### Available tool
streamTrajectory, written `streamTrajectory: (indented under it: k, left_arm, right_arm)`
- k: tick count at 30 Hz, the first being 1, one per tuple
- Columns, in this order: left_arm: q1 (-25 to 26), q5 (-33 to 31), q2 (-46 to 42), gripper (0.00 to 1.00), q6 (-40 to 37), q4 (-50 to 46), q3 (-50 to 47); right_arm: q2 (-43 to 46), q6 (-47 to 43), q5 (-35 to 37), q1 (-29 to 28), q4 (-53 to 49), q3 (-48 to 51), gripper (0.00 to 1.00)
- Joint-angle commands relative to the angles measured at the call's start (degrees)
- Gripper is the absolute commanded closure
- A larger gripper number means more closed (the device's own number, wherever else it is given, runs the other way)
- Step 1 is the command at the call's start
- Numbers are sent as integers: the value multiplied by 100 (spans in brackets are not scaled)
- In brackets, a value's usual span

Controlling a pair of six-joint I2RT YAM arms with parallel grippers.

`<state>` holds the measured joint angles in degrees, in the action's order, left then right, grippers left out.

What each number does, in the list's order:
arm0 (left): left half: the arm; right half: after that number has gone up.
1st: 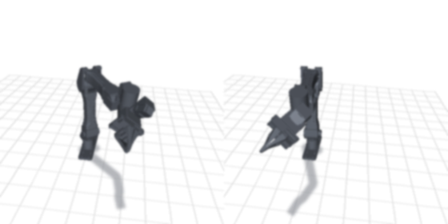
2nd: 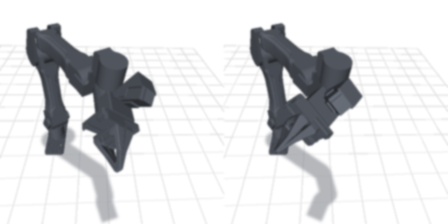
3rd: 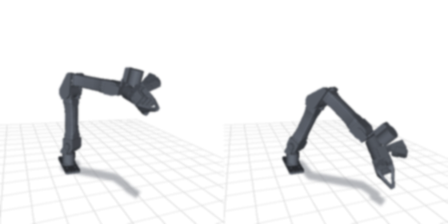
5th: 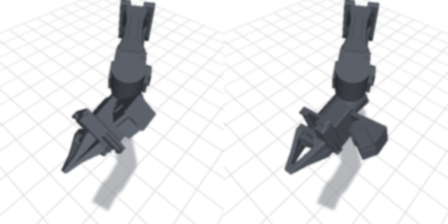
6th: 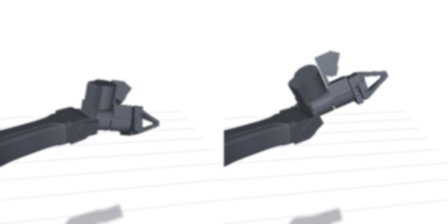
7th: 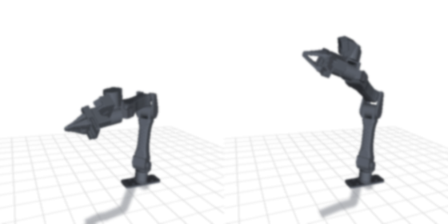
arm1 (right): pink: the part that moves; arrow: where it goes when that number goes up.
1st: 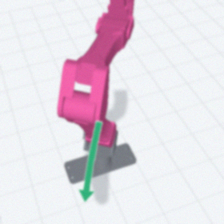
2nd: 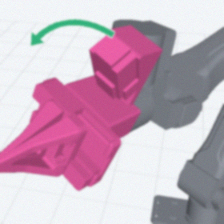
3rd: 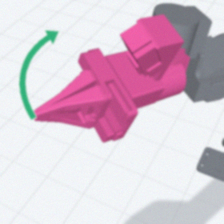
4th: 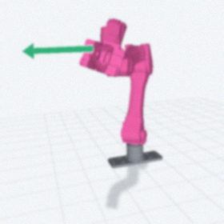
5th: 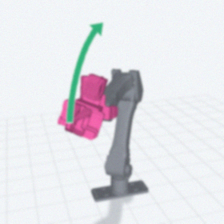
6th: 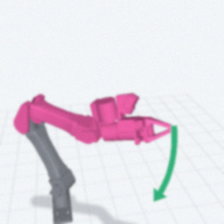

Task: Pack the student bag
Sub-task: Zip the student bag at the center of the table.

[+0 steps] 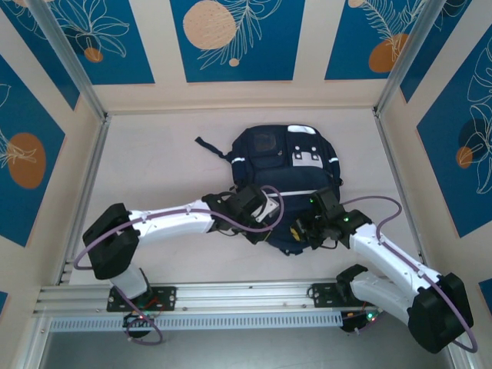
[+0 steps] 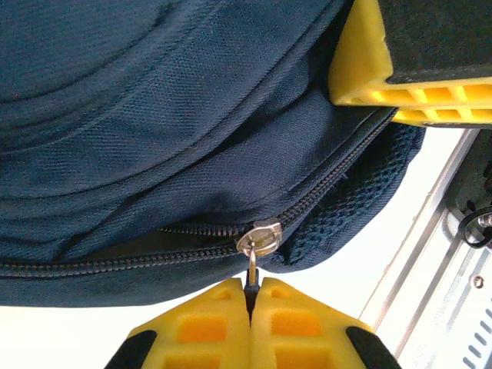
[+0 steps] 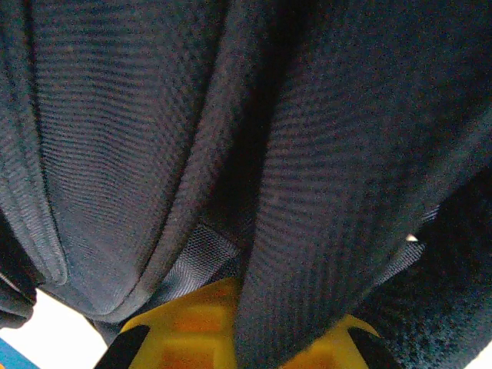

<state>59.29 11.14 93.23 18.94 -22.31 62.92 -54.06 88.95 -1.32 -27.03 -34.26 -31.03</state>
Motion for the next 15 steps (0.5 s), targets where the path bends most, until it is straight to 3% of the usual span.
streamTrajectory:
  k: [1,15]
  left_arm:
    - [-253,-244,-279,100,-79,-505,-198]
    - [-683,-275,-586,100,-110,-426,-654]
  right_arm:
    - [89,-58,524,142,-479,149,100]
    - [263,-396,633,341,-617,99,100]
